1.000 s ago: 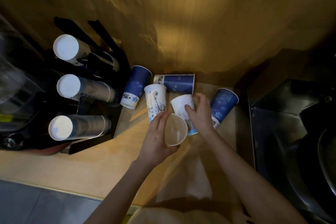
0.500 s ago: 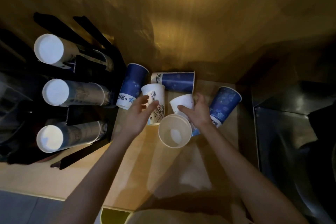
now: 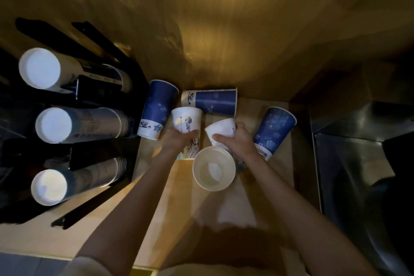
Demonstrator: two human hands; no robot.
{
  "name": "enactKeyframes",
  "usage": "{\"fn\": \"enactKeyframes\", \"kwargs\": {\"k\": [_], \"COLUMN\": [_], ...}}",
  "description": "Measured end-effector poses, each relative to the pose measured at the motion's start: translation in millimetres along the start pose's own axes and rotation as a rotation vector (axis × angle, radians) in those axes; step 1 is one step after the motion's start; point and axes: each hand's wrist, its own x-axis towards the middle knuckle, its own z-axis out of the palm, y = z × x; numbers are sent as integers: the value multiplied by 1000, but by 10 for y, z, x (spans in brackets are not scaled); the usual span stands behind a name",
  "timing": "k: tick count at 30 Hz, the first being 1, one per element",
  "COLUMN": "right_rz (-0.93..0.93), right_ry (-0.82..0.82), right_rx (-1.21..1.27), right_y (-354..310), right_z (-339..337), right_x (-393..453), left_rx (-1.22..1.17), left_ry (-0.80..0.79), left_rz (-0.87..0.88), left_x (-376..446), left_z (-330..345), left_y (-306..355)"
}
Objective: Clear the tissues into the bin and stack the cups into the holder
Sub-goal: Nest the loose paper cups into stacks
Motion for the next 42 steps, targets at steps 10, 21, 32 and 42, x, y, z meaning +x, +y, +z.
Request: {"fn": "enactKeyframes", "kwargs": {"k": [10,21,32,42], "right_rz": [-75,-428,-662,-660], "right_ry": [-83,177,154,39], "right_rx": [39,475,864,330], "right_y": [-188,-693,-1069,-286], "right_z": [-315,-919,-1076,-346], "right_x": [-72,-502,-1267,-1316], "left_rx": [-197,-312,-163,-170], "left_ry": [49,-139,-228,-246], "left_rz": [343,702,664,657], "left_x": [-600,-1263,-1115,-1088], "left_z": [-532,-370,-134,-59], "left_y": [345,57,-315,-503]}}
